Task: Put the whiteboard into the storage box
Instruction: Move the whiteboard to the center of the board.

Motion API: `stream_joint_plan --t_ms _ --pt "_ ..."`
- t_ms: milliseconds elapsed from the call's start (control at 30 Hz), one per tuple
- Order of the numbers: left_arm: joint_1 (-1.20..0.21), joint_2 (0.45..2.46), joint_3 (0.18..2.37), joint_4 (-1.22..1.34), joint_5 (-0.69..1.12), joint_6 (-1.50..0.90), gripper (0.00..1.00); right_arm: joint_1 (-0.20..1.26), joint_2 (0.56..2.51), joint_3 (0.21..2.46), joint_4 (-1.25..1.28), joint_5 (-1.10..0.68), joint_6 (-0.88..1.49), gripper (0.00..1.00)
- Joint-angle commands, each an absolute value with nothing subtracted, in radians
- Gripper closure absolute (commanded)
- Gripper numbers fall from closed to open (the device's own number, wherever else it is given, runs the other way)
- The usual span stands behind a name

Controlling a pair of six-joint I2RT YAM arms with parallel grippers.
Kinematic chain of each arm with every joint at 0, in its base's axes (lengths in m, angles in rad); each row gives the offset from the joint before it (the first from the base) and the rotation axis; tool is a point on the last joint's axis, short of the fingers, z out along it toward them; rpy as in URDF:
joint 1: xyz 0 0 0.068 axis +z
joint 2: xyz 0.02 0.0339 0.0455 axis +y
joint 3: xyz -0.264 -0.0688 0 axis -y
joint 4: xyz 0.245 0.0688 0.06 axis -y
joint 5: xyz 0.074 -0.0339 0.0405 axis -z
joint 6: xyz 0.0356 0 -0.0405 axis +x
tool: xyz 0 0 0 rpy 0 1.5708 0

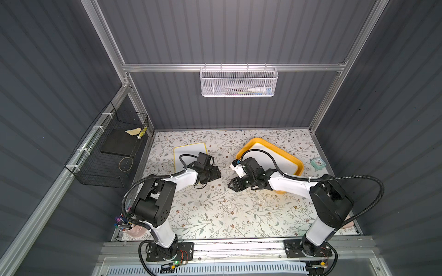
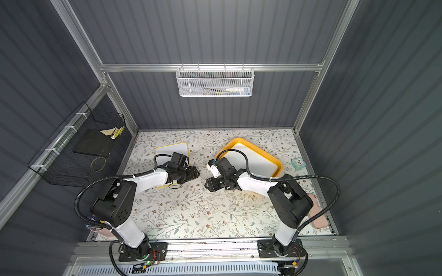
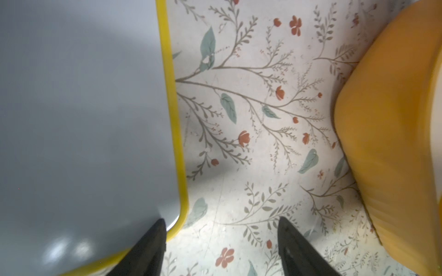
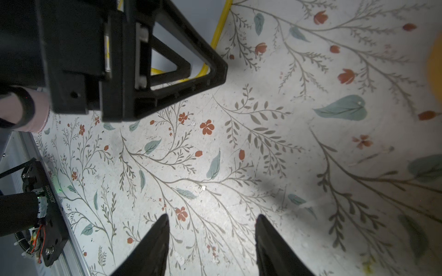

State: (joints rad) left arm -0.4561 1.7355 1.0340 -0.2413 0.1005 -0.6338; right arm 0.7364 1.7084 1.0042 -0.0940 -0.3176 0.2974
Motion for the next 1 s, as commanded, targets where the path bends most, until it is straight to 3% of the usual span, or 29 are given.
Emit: stream_joint_plan --t_ms 0,367,667,967 --pt "-0.434 1.777 1.218 -0.482 -0.015 -0.493 0.26 0.735 1.707 0.996 -0.080 -0.364 0.307 0.42" --pt "-0.215 2.127 1.762 -0.705 -0.115 -0.301 0.24 0.736 1.684 0.978 -0.067 -0.360 0.311 0.41" --pt "-0.151 2.364 2.073 -0.803 -0.067 -0.265 0.24 0.736 1.676 0.971 -0.055 -0.355 0.314 0.41" --pt "-0.088 2.462 2.237 -0.798 -0.081 -0.232 0.23 0.736 1.659 0.965 -0.051 -0.359 0.319 0.41"
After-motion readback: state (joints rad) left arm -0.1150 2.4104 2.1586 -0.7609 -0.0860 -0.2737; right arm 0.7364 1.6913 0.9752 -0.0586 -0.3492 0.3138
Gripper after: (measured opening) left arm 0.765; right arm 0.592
